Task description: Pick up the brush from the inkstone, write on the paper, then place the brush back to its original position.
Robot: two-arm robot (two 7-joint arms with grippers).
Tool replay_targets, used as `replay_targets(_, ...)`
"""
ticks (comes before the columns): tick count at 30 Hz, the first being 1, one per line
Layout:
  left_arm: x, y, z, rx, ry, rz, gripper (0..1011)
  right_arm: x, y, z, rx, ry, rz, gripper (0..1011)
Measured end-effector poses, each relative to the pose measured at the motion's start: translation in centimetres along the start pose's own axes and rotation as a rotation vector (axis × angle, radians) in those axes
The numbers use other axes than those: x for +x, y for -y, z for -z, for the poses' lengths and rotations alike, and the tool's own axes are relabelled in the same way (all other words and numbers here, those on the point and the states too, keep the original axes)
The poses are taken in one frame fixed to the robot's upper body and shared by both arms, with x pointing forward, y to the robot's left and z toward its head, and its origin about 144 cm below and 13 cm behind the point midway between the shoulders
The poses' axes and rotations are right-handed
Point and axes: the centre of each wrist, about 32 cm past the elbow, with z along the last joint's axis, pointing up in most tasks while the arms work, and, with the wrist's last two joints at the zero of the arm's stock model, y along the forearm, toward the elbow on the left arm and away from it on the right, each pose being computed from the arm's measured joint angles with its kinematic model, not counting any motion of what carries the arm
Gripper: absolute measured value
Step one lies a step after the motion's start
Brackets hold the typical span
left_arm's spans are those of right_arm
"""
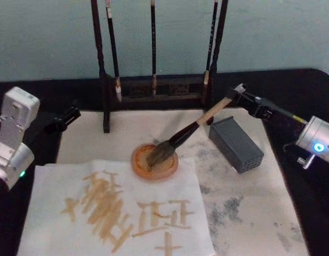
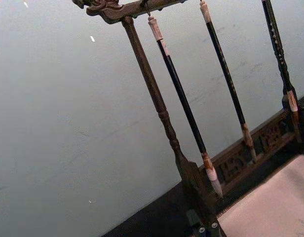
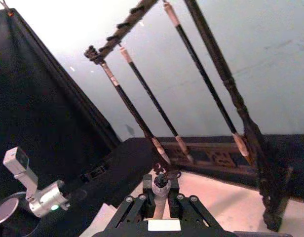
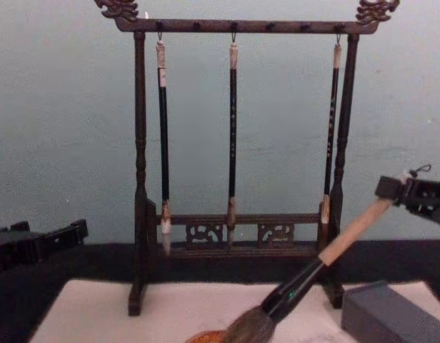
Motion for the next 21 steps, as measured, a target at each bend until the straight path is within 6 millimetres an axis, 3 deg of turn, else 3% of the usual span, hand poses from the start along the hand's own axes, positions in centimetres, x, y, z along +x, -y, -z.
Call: replay_targets(21, 0.0, 0.0, 0.0, 0.0, 0.0, 0.0, 1002, 2.5, 0.3, 0.5, -0.014, -0.09, 0.127, 175)
